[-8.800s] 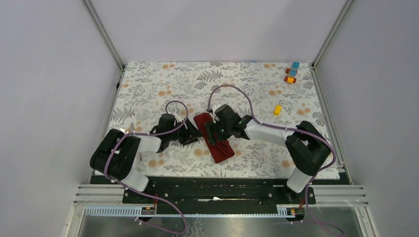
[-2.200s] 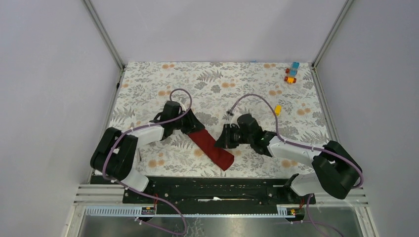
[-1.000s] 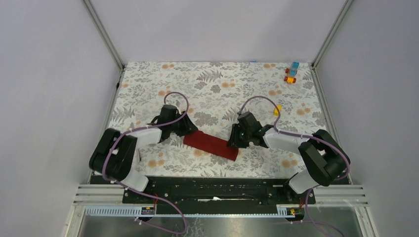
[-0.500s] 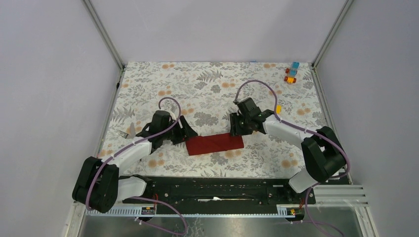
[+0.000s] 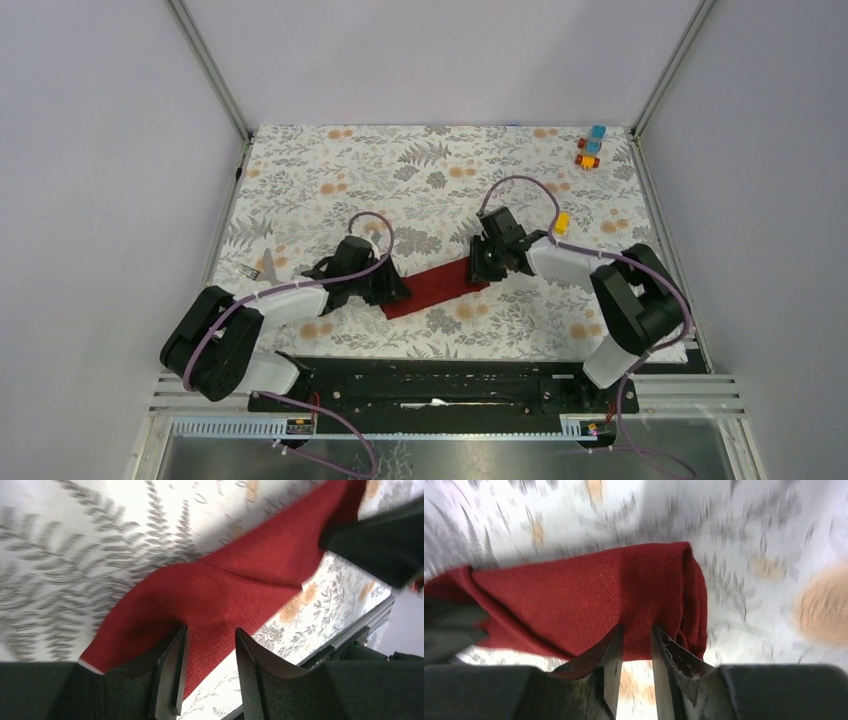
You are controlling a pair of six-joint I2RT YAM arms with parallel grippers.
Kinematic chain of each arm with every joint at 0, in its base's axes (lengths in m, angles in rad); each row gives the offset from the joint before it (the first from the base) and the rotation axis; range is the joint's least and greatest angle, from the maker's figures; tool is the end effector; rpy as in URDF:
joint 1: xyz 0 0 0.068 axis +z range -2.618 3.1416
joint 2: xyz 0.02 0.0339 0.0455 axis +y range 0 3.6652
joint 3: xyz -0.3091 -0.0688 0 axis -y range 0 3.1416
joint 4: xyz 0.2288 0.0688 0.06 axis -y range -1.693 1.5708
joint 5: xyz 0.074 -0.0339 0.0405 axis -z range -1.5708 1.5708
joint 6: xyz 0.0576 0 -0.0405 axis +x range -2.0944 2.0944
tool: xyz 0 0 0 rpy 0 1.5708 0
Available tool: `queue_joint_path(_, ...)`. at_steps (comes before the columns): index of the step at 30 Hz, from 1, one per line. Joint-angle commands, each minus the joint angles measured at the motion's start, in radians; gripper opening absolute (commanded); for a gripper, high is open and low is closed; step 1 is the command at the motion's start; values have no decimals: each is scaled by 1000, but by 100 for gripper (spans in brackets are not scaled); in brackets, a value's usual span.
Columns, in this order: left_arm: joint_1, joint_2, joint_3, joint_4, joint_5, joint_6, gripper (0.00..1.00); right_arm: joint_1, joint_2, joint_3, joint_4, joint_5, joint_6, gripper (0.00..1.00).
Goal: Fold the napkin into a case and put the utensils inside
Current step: Rotate the smaller rectangle-folded napkin at the center of the board.
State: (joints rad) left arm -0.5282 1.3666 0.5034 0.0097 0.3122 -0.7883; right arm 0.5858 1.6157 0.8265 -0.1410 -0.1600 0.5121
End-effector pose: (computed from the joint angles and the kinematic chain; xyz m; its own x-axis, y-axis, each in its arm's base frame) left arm 0.1952 -0.1344 0.1842 -0.9227 -0.2430 -0.2993 -0.0005 0.7771 -0.6294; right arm 0.2581 0.1823 0.1972 -0.8887 -0.0091 -0.4584 -0.2176 0.8884 0.4042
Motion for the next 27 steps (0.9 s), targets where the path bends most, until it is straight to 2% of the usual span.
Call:
queue_joint_path(1, -140, 17, -92, 133, -66, -121, 45, -42, 153, 162, 13, 62, -109, 34)
queue_joint_path(4, -260, 42, -110, 235, -50, -242, 46, -43, 236, 310, -55, 64, -196, 34)
queue_joint_path(7, -338, 61, -82, 279, -44, -296, 48, -43, 298, 439, -147, 52, -304, 36)
queue_joint_path(8, -350, 60, -68, 283, -33, -303, 50, -43, 307, 467, -175, 60, -337, 37)
queue_joint_path(12, -363, 12, -18, 242, -4, -304, 57, -55, 264, 515, -253, 59, -382, 51)
queue_joint_path(15, -362, -78, 1, 207, 23, -305, 61, -55, 167, 484, -262, -71, -304, 55)
queue_joint_path(17, -360, -130, 22, 152, 18, -287, 62, -55, 90, 392, -161, -207, -198, 57)
queue_joint_path(20, -350, -169, 29, 115, 1, -260, 57, -55, 26, 195, 129, -415, 8, 56)
queue_joint_path(23, -316, -138, 19, 133, 46, -229, 48, -65, 18, 47, 375, -475, 150, 54)
queue_joint_path(27, -292, -81, 2, 121, 37, -157, 44, -118, 91, -59, 610, -578, 259, 50)
